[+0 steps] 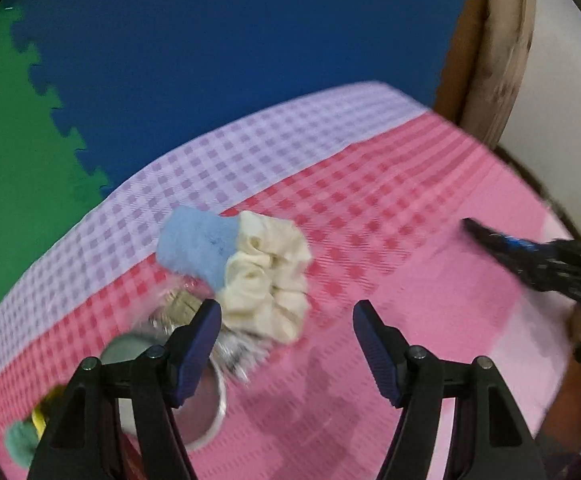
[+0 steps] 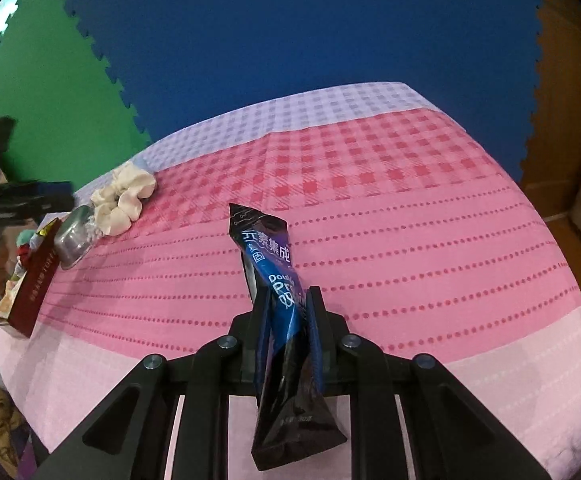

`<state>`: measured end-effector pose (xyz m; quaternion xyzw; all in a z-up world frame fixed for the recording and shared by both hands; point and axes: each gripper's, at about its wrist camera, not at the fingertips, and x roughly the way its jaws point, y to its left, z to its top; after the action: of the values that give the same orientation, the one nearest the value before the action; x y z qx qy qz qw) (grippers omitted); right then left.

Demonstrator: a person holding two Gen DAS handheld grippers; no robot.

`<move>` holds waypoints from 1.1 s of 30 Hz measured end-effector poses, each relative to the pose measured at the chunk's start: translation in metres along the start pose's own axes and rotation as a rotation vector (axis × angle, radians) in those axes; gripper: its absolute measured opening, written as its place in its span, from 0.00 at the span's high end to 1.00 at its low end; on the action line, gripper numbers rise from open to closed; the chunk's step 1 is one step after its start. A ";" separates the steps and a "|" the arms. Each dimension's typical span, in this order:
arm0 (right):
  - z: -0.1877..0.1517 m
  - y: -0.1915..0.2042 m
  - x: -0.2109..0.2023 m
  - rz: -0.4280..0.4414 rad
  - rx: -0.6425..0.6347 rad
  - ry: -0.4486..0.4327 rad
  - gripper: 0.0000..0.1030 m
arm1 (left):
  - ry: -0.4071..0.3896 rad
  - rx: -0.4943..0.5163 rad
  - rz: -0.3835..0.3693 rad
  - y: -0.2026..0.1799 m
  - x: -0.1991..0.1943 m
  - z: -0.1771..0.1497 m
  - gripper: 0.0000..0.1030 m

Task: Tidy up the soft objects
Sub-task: 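Reach the right tool to the blue snack packet and grasp it, then grasp the cream scrunchie with the left tool and drop it into the tin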

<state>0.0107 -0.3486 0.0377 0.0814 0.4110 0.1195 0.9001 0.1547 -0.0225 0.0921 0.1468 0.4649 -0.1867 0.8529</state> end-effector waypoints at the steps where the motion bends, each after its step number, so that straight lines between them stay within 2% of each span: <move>1: 0.000 0.001 0.001 0.000 -0.003 -0.003 0.84 | 0.017 0.001 0.006 0.003 0.011 0.005 0.32; 6: -0.002 0.001 0.002 0.009 -0.008 -0.010 0.84 | 0.070 -0.010 -0.003 0.013 0.047 0.012 0.32; 8: -0.002 0.002 0.002 0.009 -0.010 -0.013 0.84 | 0.061 -0.033 -0.084 0.014 0.053 0.010 0.34; 10: -0.003 0.002 0.001 0.003 -0.012 -0.017 0.84 | -0.024 -0.080 -0.161 0.010 0.038 0.005 0.85; 11: -0.003 0.003 0.002 0.000 -0.014 -0.018 0.84 | -0.037 -0.091 -0.156 0.008 0.033 0.004 0.97; 14: -0.003 0.004 0.002 -0.010 -0.017 -0.020 0.84 | -0.094 -0.129 -0.180 -0.003 0.007 -0.005 0.97; 21: -0.004 0.007 0.003 -0.033 -0.028 -0.022 0.83 | -0.128 -0.159 -0.252 -0.034 -0.040 -0.036 0.97; 27: -0.005 0.008 0.003 -0.047 -0.033 -0.015 0.82 | -0.209 -0.240 -0.261 -0.038 -0.110 -0.082 0.97; 29: -0.005 0.008 0.004 -0.049 -0.036 -0.014 0.82 | -0.234 -0.279 -0.233 -0.028 -0.135 -0.101 0.97; 33: -0.005 0.008 0.003 -0.051 -0.043 -0.013 0.81 | -0.250 -0.385 -0.119 0.008 -0.183 -0.148 0.97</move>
<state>0.0074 -0.3393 0.0340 0.0524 0.4045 0.1045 0.9070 -0.0422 0.0803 0.1704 -0.0704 0.3906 -0.1615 0.9035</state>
